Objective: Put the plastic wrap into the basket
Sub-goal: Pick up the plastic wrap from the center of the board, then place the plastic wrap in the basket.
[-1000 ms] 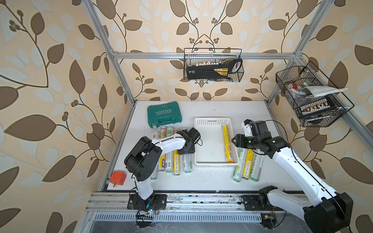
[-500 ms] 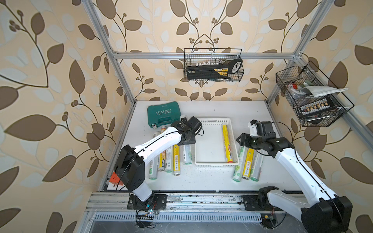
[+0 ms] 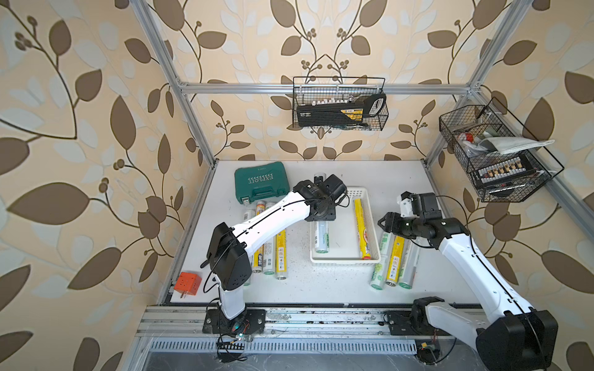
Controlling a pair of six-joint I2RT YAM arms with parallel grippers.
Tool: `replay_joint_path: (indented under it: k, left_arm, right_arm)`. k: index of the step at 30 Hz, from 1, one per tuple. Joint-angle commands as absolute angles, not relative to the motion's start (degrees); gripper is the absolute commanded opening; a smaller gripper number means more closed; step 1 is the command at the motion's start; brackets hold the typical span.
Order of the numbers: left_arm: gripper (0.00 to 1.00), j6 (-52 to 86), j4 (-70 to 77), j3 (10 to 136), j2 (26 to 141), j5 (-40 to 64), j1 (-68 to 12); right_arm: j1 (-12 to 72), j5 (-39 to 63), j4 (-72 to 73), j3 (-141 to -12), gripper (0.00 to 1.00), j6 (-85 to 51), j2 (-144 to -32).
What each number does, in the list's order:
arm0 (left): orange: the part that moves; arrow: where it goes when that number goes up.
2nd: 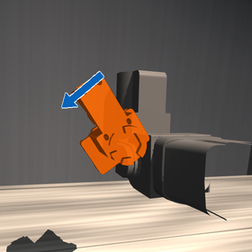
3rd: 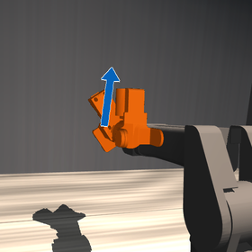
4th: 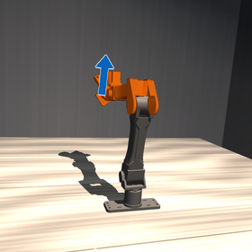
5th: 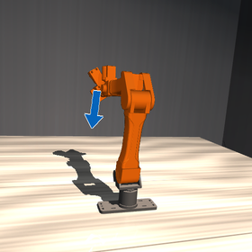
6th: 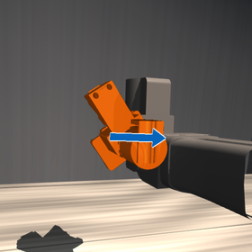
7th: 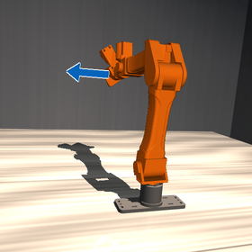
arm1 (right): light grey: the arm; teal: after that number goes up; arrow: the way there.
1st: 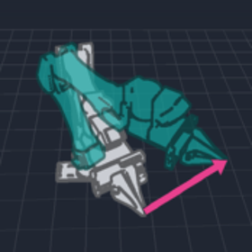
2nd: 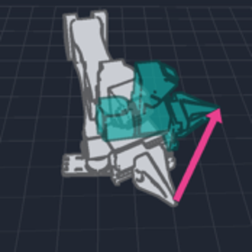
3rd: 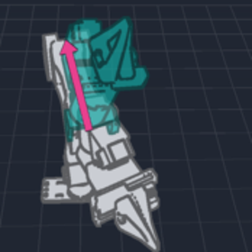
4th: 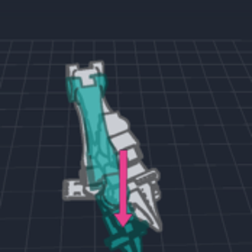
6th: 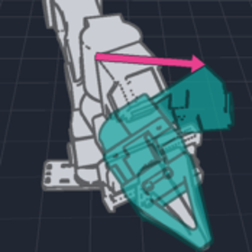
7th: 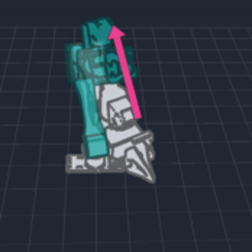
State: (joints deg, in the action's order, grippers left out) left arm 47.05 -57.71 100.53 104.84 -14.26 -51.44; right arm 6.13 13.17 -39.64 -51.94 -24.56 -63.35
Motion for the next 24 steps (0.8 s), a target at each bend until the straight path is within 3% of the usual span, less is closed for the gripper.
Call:
replay_joint_path:
  k: [1, 24]
  left_arm:
    - [0.32, 49.59, -55.37, 105.76, 106.03, -13.54, -52.60]
    - [0.33, 50.55, -49.57, 112.38, 120.46, -9.76, -53.46]
  right_arm:
    - [5.77, 14.24, -39.92, -50.56, 0.59, -24.13, -63.67]
    - [4.83, 18.81, -38.33, -49.72, 0.60, -23.72, -66.43]
